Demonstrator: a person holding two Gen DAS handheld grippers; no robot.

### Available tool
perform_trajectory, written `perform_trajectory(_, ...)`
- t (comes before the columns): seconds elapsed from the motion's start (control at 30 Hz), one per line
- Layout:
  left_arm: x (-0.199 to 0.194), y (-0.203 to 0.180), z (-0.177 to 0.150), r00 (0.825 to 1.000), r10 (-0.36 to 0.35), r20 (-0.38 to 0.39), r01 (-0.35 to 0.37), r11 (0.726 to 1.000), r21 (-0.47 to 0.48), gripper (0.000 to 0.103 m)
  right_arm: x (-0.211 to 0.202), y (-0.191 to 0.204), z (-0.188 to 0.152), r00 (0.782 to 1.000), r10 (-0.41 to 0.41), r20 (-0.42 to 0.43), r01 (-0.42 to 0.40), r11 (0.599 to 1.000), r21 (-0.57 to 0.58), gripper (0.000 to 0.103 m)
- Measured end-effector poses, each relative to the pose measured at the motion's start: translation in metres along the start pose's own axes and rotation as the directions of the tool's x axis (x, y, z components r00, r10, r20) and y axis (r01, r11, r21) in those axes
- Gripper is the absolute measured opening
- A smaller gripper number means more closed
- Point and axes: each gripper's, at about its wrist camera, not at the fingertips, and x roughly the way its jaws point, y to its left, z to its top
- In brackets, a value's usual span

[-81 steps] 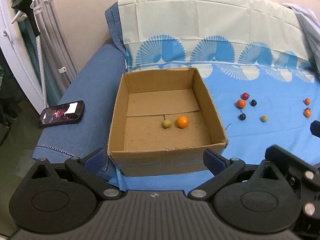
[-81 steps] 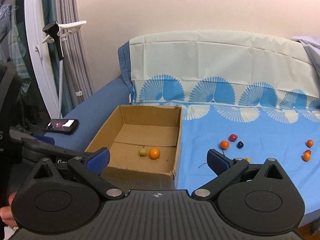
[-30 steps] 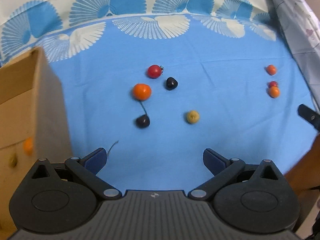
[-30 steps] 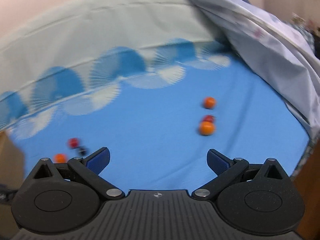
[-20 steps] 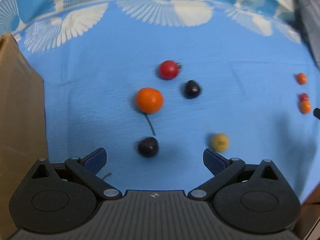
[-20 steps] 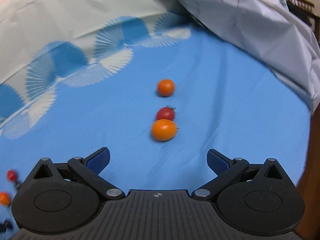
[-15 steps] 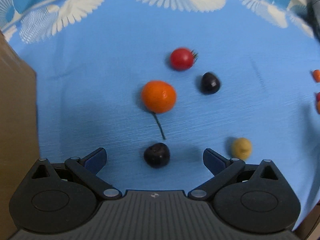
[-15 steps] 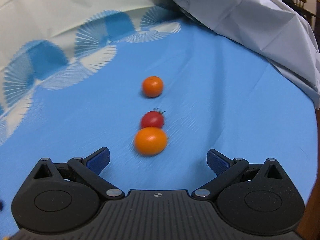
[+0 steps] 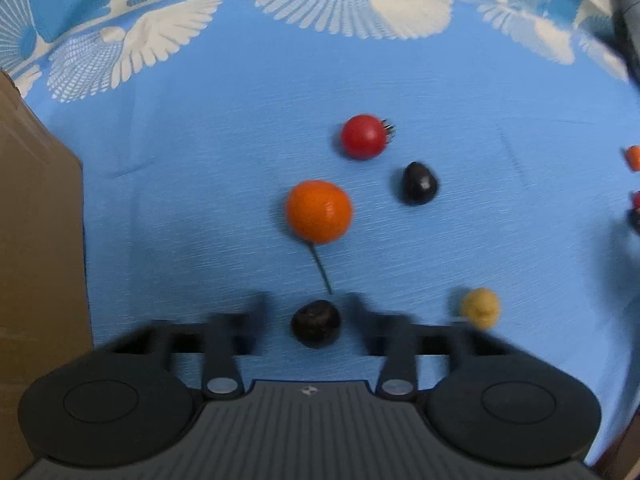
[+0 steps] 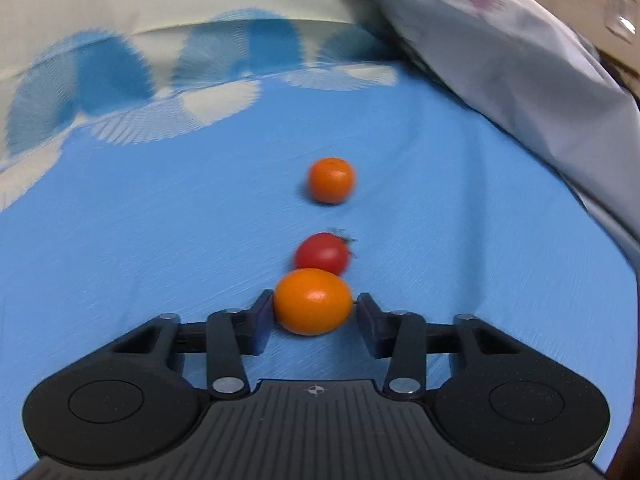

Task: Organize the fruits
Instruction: 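Grasp the dark cherry with the left gripper while the right gripper grasps an orange, then carry the dark cherry and the orange over the cardboard box with both grippers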

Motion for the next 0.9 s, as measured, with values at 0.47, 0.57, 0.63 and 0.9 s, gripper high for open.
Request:
perform_trajectory(0.47,-0.087,0.013,-0.023,0.974,-0.125,0.187,0.128,0.992,-0.008,0.027,-0.083,0.015,0.001,0.985,0.170,0.033,-0.171,0.985,0.033,0.045)
perform_trajectory(0.57,-0.113,0.014,-0.036,0.963,-0.136,0.232,0.133,0.991,0.030,0.027,-0.116,0.024,-0.001,0.971,0.229,0.063,-0.231,0.972,0.030,0.045)
perform_trajectory(0.63,-0.128,0.014,-0.046,0.956,-0.143,0.256,0.133,0.989,0.057,0.027,-0.140,0.029,-0.004,0.964,0.252,0.082,-0.255,0.967,0.021,0.045)
perform_trajectory(0.9,-0.194,0.028,-0.089,0.937,-0.153,0.313,0.141,0.988,0.061,0.027,-0.235,0.044,-0.019,0.919,0.381,0.103,-0.383,0.924,-0.001,0.046)
